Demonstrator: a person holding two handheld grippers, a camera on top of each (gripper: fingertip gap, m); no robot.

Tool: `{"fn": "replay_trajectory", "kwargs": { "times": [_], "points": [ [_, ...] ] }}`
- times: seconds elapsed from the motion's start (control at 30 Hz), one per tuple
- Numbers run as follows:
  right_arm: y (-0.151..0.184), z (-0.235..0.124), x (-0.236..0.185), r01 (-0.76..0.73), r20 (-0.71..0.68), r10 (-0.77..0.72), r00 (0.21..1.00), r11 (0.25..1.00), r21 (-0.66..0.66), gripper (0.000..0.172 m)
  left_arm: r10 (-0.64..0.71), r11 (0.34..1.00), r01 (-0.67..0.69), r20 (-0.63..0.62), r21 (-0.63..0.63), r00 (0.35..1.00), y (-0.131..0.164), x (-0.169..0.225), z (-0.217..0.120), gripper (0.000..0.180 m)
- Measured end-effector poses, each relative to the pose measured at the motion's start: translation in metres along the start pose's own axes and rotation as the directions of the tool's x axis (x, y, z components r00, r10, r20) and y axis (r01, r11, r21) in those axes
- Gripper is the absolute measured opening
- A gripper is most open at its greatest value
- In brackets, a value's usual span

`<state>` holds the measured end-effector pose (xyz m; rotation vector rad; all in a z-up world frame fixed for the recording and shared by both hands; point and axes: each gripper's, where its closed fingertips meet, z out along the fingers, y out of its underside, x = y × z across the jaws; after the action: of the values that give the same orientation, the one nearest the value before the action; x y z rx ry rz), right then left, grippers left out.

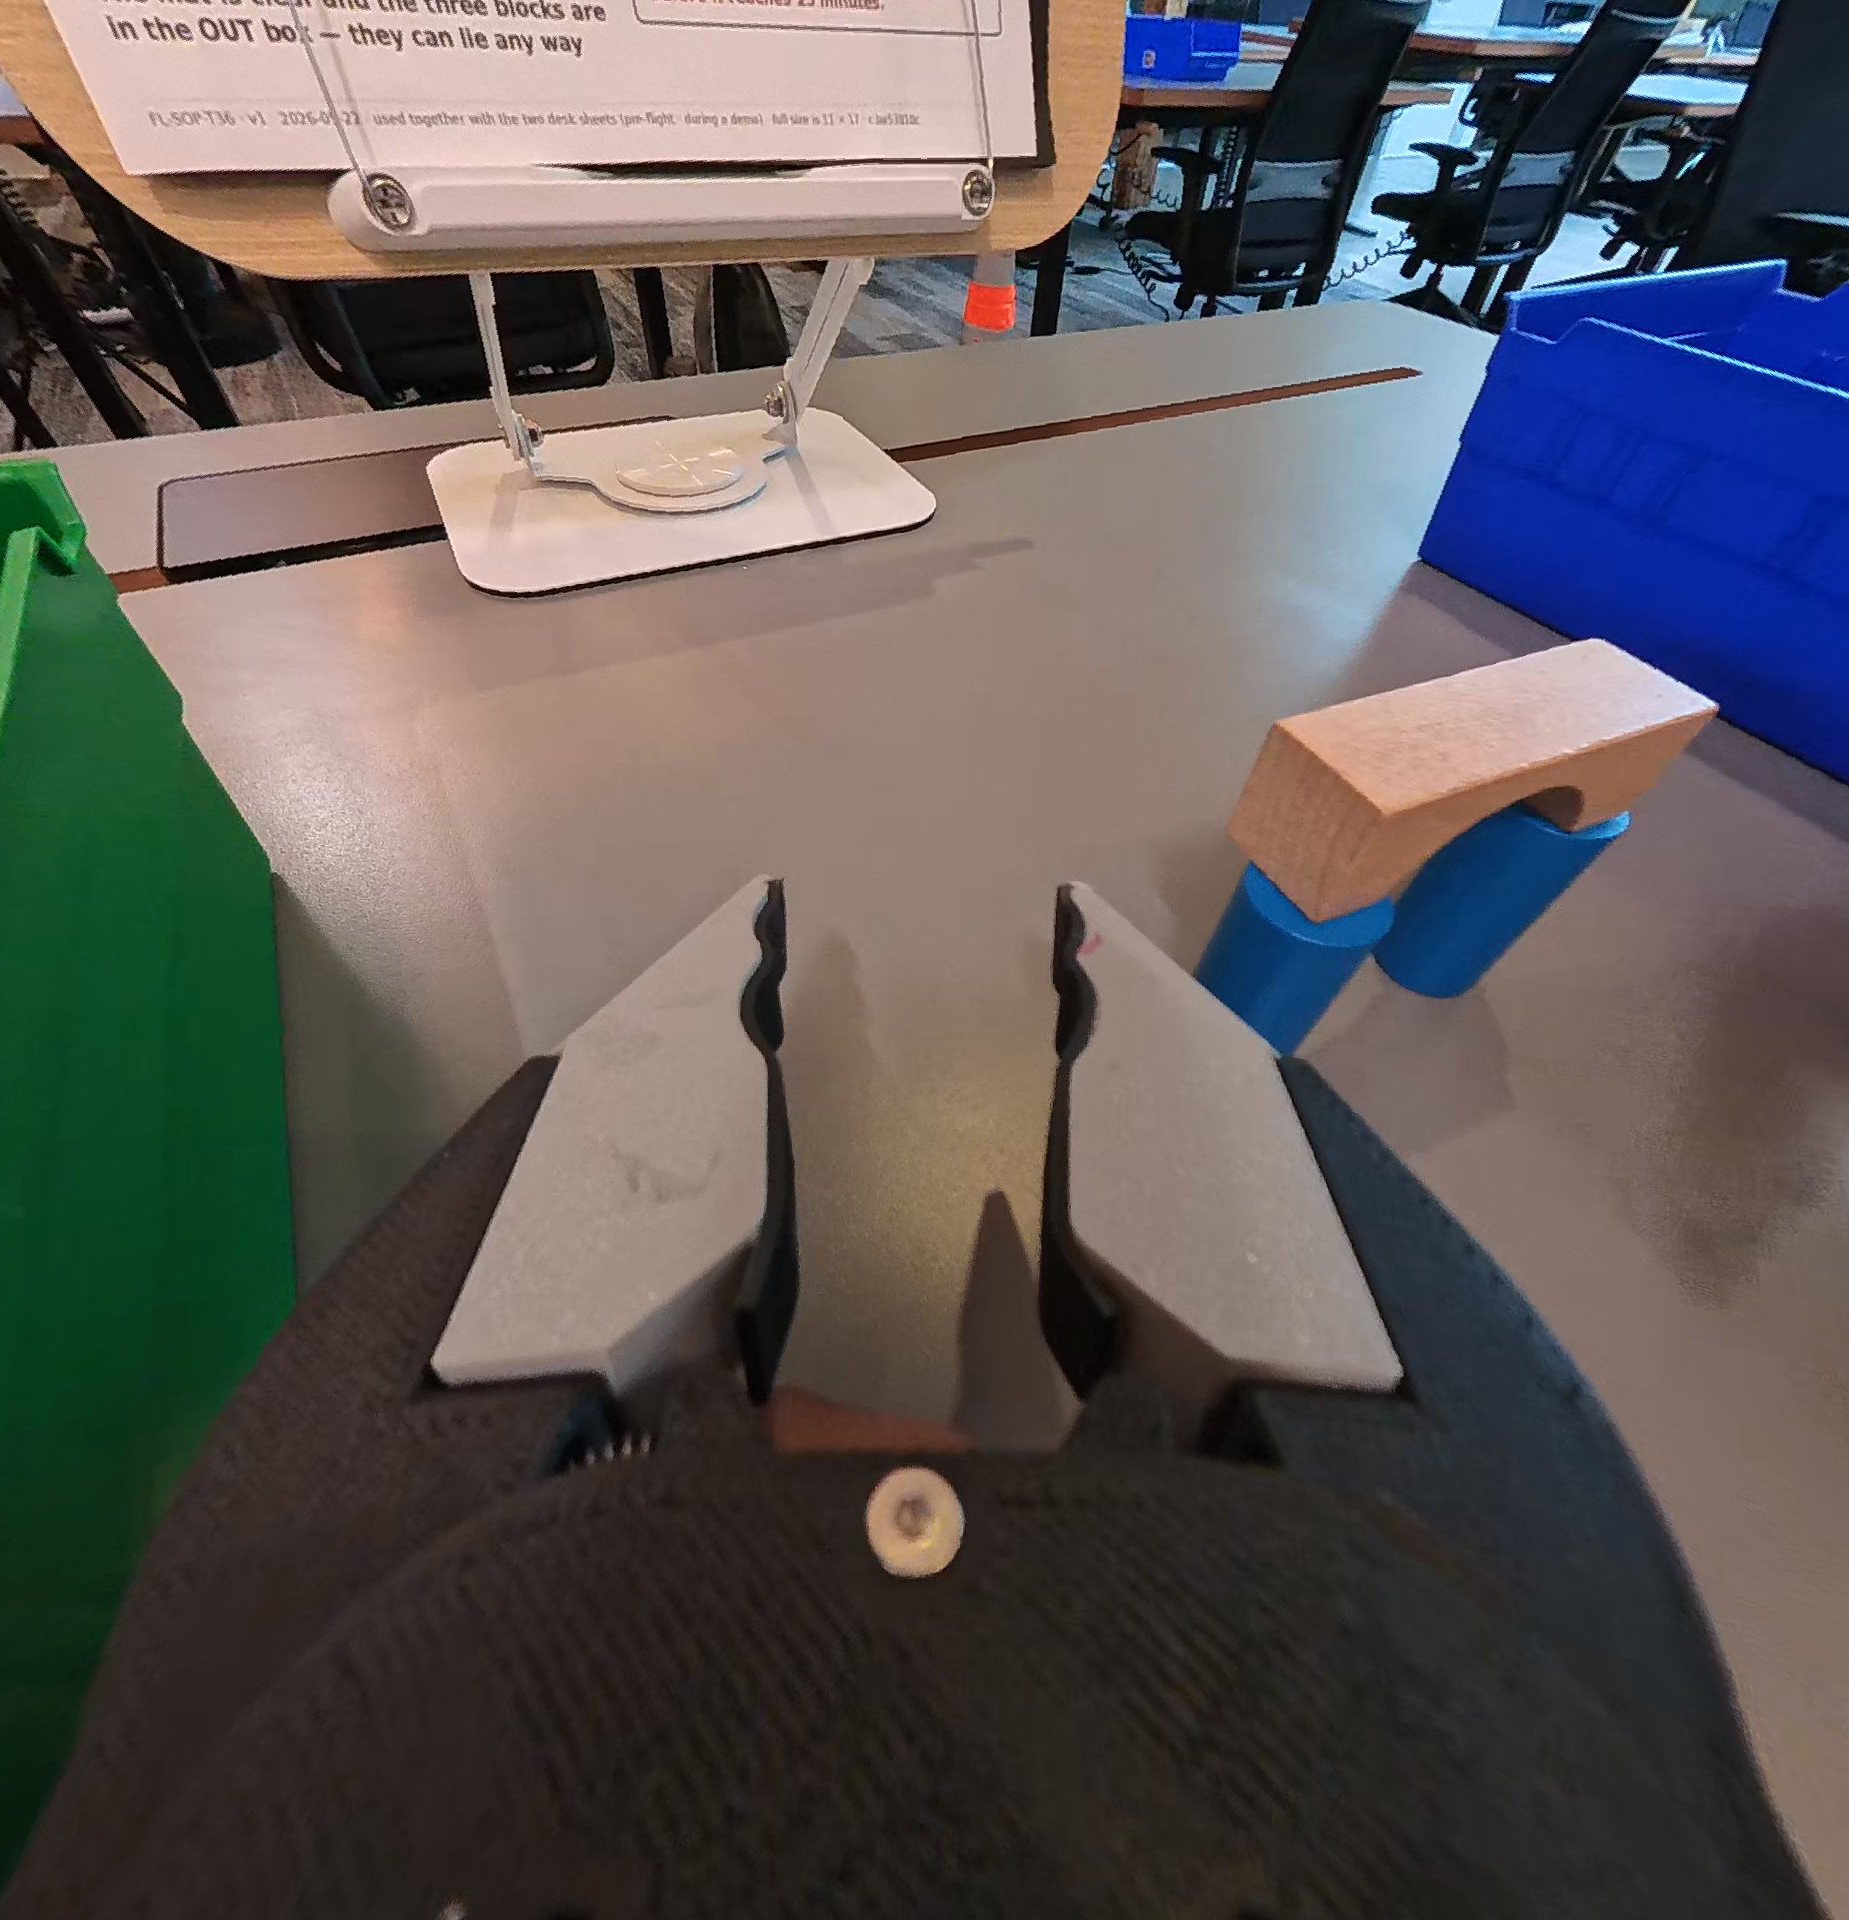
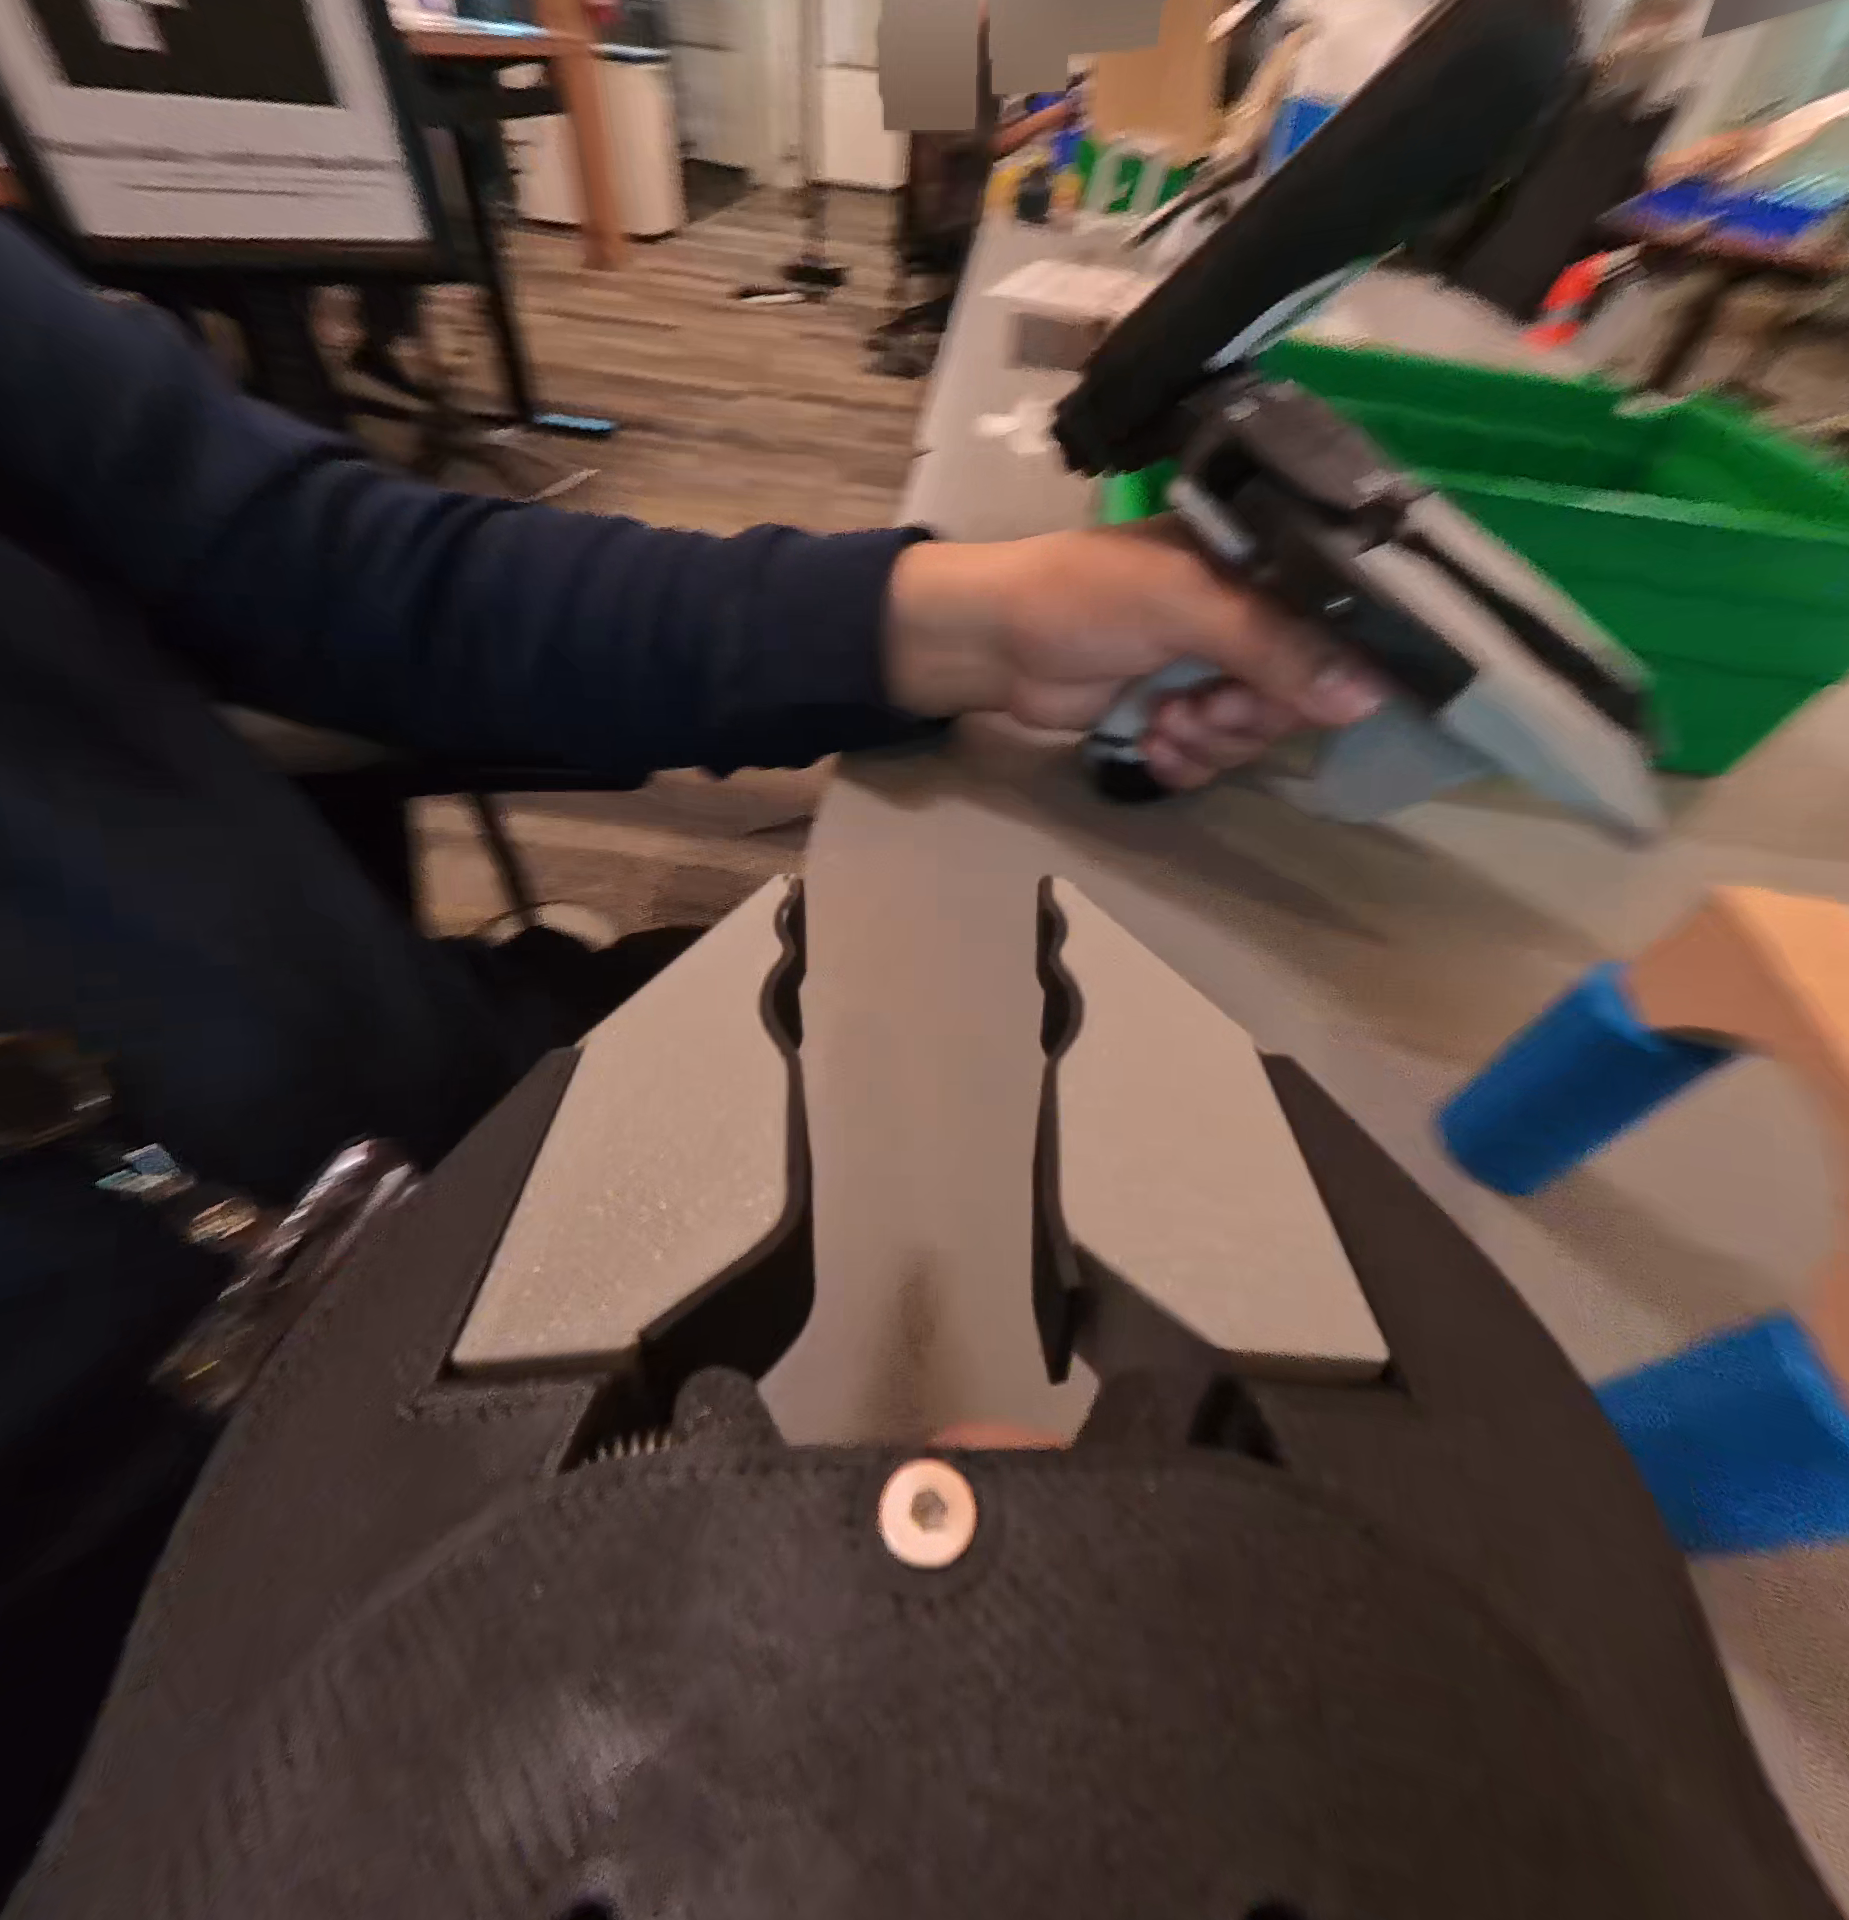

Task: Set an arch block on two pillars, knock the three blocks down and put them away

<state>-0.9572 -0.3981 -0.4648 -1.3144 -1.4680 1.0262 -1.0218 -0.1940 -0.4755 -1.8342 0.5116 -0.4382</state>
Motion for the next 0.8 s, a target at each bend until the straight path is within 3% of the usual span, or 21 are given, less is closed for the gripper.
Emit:
{"fn": "replay_trajectory", "kwargs": {
  "times": [0.1,0.23,0.3,0.5,0.7,0.8],
  "points": [
    [0.014,0.001,-0.018,-0.064,0.137,0.074,0.988,0.995,-0.072,0.045,0.005,1.0,-0.005,-0.002,-0.003,1.0,0.0,0.001,0.0,0.05],
    [0.01,0.002,-0.026,-0.091,0.192,0.101,0.976,0.994,-0.06,0.045,0.007,1.0,-0.007,0.001,-0.005,1.0,0.001,0.001,0.0,0.05],
    [0.01,0.004,-0.027,-0.118,0.204,0.13,0.97,0.991,-0.07,0.054,0.004,1.0,-0.004,0.006,-0.004,1.0,0.001,0.0,0.0,0.05],
    [-0.02,0.024,-0.043,-0.208,0.309,0.2,0.93,0.978,-0.005,0.057,-0.005,1.0,0.005,0.026,-0.009,1.0,0.001,-0.005,0.0,0.052],
    [-0.055,0.051,-0.05,-0.186,0.326,0.161,0.931,0.982,0.046,0.062,-0.031,1.0,0.031,0.036,0.003,0.999,0.0,-0.01,-0.002,0.053],
    [-0.056,0.06,-0.027,-0.19,0.245,0.174,0.954,0.981,0.047,0.061,-0.031,1.0,0.031,0.035,0.001,0.999,0.0,-0.009,-0.001,0.054]
  ]
}}
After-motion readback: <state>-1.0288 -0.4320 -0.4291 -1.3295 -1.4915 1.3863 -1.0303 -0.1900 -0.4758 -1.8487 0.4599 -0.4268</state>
